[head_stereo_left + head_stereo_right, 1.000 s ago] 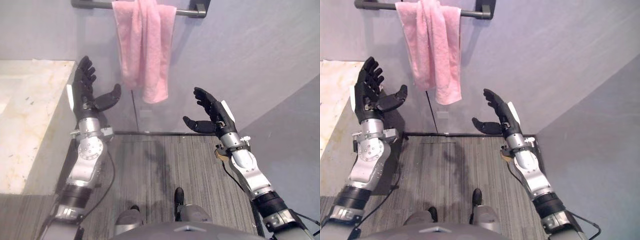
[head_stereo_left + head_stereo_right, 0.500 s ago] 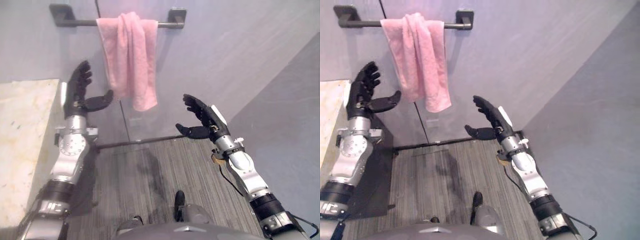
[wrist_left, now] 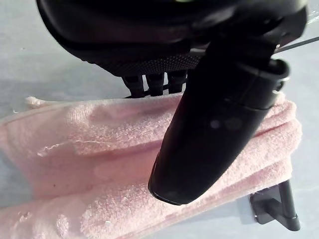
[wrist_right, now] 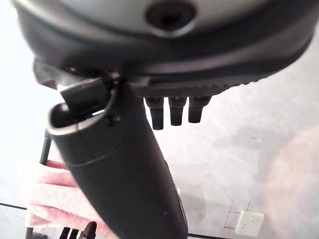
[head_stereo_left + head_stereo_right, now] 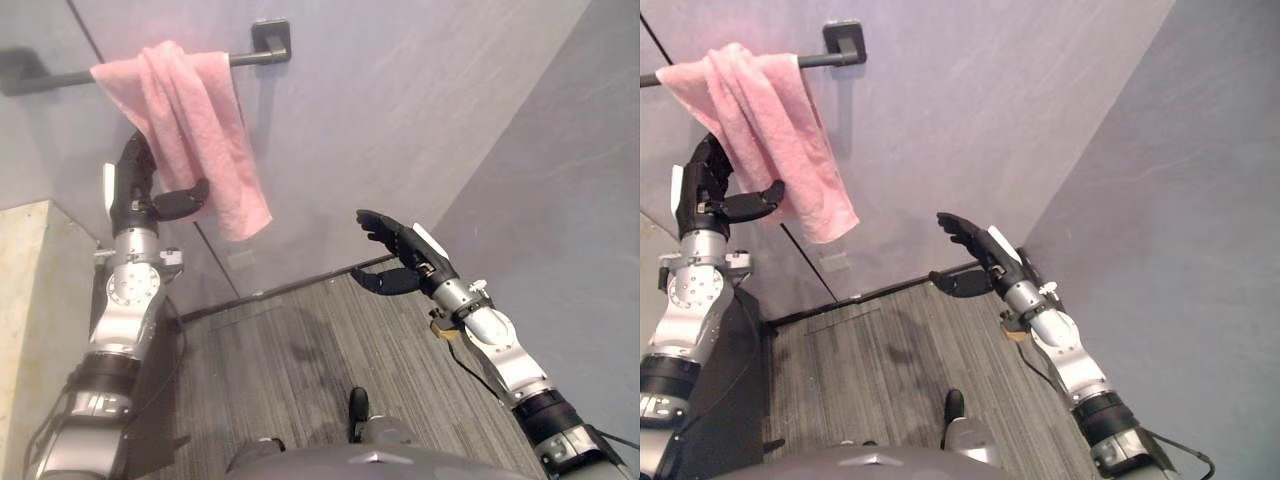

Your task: Organize the bathroom.

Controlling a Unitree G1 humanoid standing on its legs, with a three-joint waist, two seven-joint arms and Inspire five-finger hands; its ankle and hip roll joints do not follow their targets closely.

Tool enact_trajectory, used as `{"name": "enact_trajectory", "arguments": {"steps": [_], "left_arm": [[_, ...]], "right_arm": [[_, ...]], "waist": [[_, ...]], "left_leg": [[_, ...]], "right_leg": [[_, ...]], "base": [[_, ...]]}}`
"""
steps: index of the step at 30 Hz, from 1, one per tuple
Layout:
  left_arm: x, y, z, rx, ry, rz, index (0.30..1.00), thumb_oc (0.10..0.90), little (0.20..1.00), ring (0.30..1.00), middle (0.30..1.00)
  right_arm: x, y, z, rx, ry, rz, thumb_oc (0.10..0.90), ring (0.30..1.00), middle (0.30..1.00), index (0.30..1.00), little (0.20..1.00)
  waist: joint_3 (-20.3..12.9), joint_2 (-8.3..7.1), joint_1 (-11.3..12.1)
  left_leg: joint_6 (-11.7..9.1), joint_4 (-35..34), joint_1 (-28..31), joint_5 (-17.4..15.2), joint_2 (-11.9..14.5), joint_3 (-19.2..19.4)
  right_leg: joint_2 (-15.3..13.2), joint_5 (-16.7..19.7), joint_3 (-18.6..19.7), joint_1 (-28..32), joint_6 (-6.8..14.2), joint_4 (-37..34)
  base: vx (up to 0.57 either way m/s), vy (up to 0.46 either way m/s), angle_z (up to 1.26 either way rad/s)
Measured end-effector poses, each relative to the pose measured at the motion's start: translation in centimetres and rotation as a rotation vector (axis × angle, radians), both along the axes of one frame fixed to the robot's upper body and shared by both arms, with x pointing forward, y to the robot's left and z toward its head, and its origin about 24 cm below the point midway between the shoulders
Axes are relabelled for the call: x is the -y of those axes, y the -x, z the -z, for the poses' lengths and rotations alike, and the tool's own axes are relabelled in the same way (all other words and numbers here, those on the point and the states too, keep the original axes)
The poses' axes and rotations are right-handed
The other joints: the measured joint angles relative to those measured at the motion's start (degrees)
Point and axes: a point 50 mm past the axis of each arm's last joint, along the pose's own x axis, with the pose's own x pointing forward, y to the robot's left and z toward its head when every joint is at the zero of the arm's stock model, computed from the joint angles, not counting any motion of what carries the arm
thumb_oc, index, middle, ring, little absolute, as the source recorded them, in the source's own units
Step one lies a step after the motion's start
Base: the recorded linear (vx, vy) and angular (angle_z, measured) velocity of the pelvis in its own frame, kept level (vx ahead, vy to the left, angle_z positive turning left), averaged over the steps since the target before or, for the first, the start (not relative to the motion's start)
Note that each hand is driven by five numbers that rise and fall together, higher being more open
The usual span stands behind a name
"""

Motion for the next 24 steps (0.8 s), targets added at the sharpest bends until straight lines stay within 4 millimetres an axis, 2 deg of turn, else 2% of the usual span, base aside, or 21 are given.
{"name": "enact_trajectory", "arguments": {"steps": [1,2,3,4,5,6,8,10,15,20,24], "left_arm": [[-0.1,0.0,0.0,-0.002,-0.002,-0.004,0.9,0.8,0.9,0.9,0.9],[-0.2,0.1,-0.1,0.005,-0.005,-0.003,0.9,0.8,0.9,0.9,0.9],[-0.1,0.1,-0.2,0.018,-0.004,-0.004,0.9,0.8,0.9,0.9,0.9],[-0.1,0.1,-0.4,0.04,-0.003,-0.007,0.9,0.8,0.9,0.9,0.9],[0.0,0.1,-0.5,0.051,-0.003,-0.006,0.9,0.8,0.9,0.9,0.9],[0.2,0.1,-0.5,0.054,-0.003,-0.004,0.9,0.8,0.9,0.9,0.9],[0.5,0.6,-0.7,0.091,0.017,-0.036,0.9,0.8,0.9,0.9,0.9],[0.9,1.2,-1.0,0.116,0.018,-0.029,0.9,0.8,0.9,0.9,0.9],[1.9,2.1,-1.3,0.136,0.022,0.018,0.9,0.8,0.9,0.9,0.9],[2.1,2.3,-1.2,0.11,0.016,0.041,0.9,0.8,0.9,0.9,0.9],[2.4,3.3,-1.1,0.091,-0.003,0.111,0.9,0.8,0.9,0.9,0.9]], "right_arm": [[0.0,0.0,0.0,0.0,0.001,-0.004,0.8,0.9,0.9,0.9,0.9],[0.1,0.0,-0.1,0.0,0.002,-0.004,0.8,0.9,0.9,0.9,0.9],[0.2,0.0,-0.1,0.001,0.003,-0.002,0.8,0.9,0.9,0.9,0.9],[0.5,-0.1,-0.2,0.004,0.004,0.006,0.8,0.9,0.9,0.9,0.9],[0.9,0.1,-0.1,0.001,0.003,0.022,0.8,0.9,0.9,0.9,0.9],[1.2,0.4,0.2,-0.009,0.003,0.036,0.8,0.9,0.9,0.9,0.9],[1.7,1.5,1.3,-0.053,0.0,0.058,0.8,0.9,0.9,0.9,0.9],[1.8,2.3,2.2,-0.091,0.0,0.059,0.8,0.9,0.9,0.9,0.9],[0.5,2.6,2.8,-0.107,-0.04,0.045,0.8,0.9,0.9,0.9,0.9],[0.0,2.5,2.3,-0.086,-0.049,0.027,0.8,0.9,0.9,0.9,0.9],[-0.5,2.6,2.6,-0.085,-0.04,0.034,0.8,0.9,0.9,0.9,0.9]], "waist": [[0.29,0.24,0.34],[0.52,0.69,0.35],[0.82,1.41,0.34],[1.43,2.37,-0.34],[1.86,3.06,-1.08],[2.06,3.55,-1.17],[2.01,3.24,-1.31],[2.07,3.1,-1.08],[2.01,3.0,-0.19],[1.84,2.8,-0.16],[0.97,1.45,0.16]], "left_leg": [[-0.21,-0.08,-1.25,-1.95,0.17,-1.53],[-0.23,-2.83,-1.31,-2.0,0.72,-1.85],[0.73,-7.57,-0.84,-0.57,1.52,-1.01],[1.73,-13.08,-0.88,2.5,2.62,0.31],[1.76,-17.1,-0.73,6.84,3.33,1.81],[2.11,-18.34,0.19,9.58,3.52,2.89],[3.22,-24.32,3.31,11.19,1.54,3.53],[3.53,-25.5,3.98,11.62,0.57,3.56],[3.63,-25.36,4.62,11.58,0.74,2.78],[3.57,-25.43,5.22,11.2,0.75,2.62],[3.38,-25.62,5.18,10.97,0.71,2.87]], "right_leg": [[-0.2,-0.09,0.24,0.34,-0.16,0.16],[-0.08,-0.28,0.37,0.49,-0.08,-0.06],[0.31,-0.51,0.37,0.61,-0.09,-0.14],[0.69,-0.87,0.02,0.87,0.34,-0.21],[0.78,-1.2,-0.42,1.1,0.85,-0.21],[1.02,-1.44,-0.38,1.32,1.54,-0.21],[0.14,-1.84,-0.47,1.43,2.44,-0.22],[-0.73,-1.36,-0.89,1.72,3.87,-0.22],[-0.59,-0.95,-2.14,2.93,3.85,0.15],[-0.6,-0.85,-3.37,3.85,3.92,0.15],[-0.62,-0.92,-3.04,3.45,3.96,0.03]], "base": [[0.19,0.124,-0.06],[0.19,0.153,-0.15],[0.12,0.136,-0.07],[0.13,0.114,0.03],[0.15,0.104,0.04],[0.14,0.076,-0.06],[0.14,0.088,-0.11],[0.11,0.058,0.04],[0.07,0.027,0.13],[0.05,0.025,0.06],[0.02,0.023,-0.09]]}}
